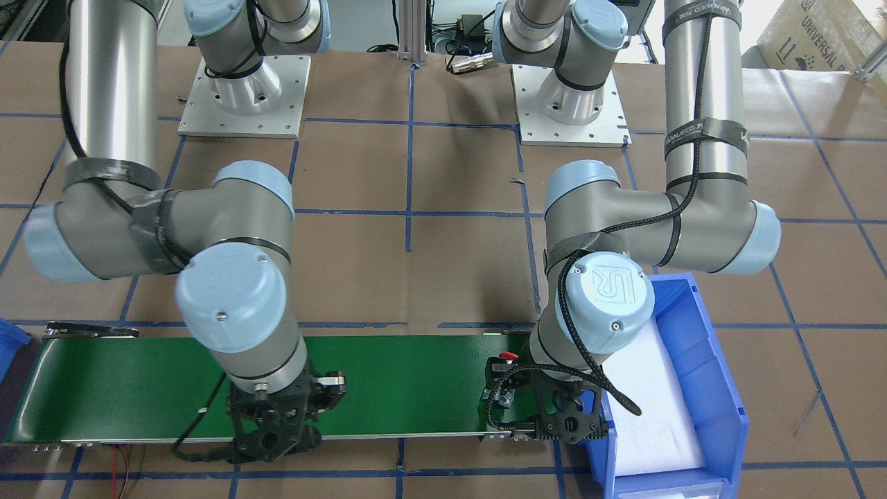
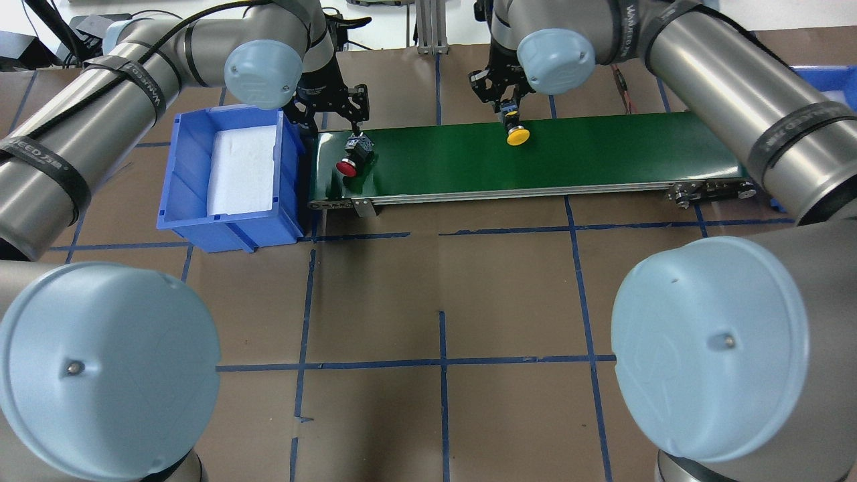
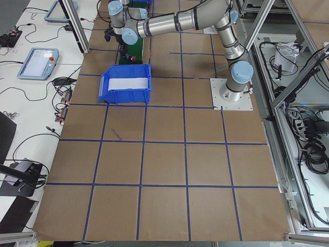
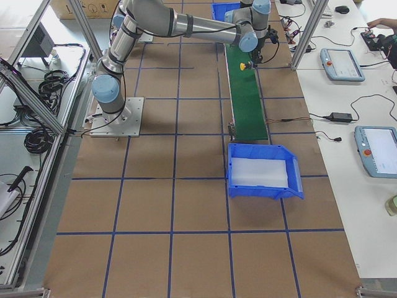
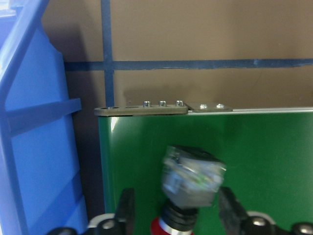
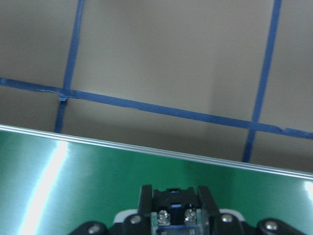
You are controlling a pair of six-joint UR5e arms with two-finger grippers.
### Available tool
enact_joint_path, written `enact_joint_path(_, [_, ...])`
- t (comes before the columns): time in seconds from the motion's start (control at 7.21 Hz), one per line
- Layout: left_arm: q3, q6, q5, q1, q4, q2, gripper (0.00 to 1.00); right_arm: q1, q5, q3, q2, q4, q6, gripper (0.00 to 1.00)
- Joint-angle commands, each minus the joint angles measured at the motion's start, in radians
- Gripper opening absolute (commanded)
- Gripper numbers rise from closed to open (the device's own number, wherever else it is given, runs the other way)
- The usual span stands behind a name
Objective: Transport two buttons from left to right
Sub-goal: 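Carry yellow button into far bin with right gripper while left gripper withdraws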
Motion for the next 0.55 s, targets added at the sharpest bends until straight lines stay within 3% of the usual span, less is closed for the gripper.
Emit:
enact_joint_path(0.0, [0.010, 0.010, 0.004, 0.032, -0.019, 0.039, 1.00, -0.131, 0.002, 0.015, -0.062, 0.089, -0.206, 0.09])
enact_joint_path(0.42, [-0.005, 0.014, 0.012, 0.066, -0.160, 0.202, 1.00, -0.319, -0.007, 0.024, -0.120, 0.178, -0.466, 0.09])
